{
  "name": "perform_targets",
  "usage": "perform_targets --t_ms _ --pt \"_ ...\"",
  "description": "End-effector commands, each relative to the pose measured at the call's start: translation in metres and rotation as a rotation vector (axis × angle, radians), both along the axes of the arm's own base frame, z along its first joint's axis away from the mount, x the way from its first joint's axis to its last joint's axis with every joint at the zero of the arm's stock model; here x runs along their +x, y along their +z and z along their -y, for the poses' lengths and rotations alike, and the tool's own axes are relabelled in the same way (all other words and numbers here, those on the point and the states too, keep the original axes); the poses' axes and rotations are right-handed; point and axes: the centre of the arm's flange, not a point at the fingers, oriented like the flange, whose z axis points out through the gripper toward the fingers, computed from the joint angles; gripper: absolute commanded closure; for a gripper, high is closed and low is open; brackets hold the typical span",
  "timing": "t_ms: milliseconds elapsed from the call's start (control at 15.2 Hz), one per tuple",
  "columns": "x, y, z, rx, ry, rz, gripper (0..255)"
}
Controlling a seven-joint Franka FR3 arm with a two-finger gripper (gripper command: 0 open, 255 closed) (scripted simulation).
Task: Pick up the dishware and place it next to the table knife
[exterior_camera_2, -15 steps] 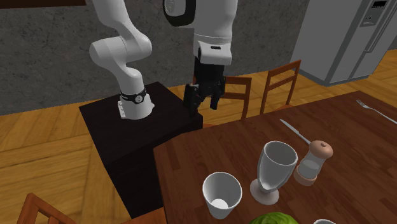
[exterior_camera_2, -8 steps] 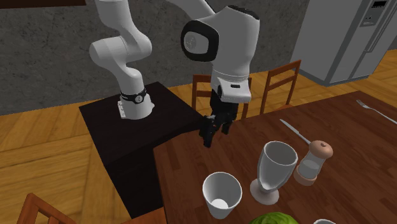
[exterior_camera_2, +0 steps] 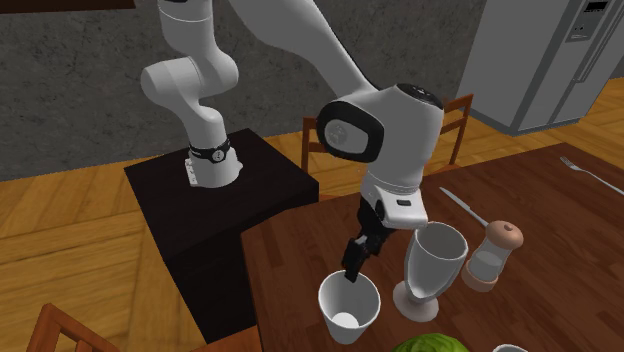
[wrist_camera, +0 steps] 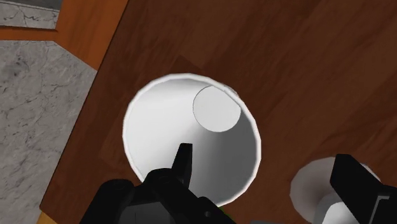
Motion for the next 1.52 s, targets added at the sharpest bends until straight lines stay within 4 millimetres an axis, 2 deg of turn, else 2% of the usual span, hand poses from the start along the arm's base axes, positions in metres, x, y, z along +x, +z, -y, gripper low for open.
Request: perform_targets --t_ms 0,462,990,1056,1452 --pt "0.013 -0.014 -0.004 -0.006 0.003 -0.004 0" --pt "0.014 -0.053 0.004 -0.006 0.003 -0.004 0" --pt "0.014 -0.053 0.004 -0.006 0.003 -0.004 0" --pt "0.014 -0.053 0.004 -0.006 0.003 -0.004 255" --pt "0.014 -0.053 0.005 -0.006 0.003 -0.004 255"
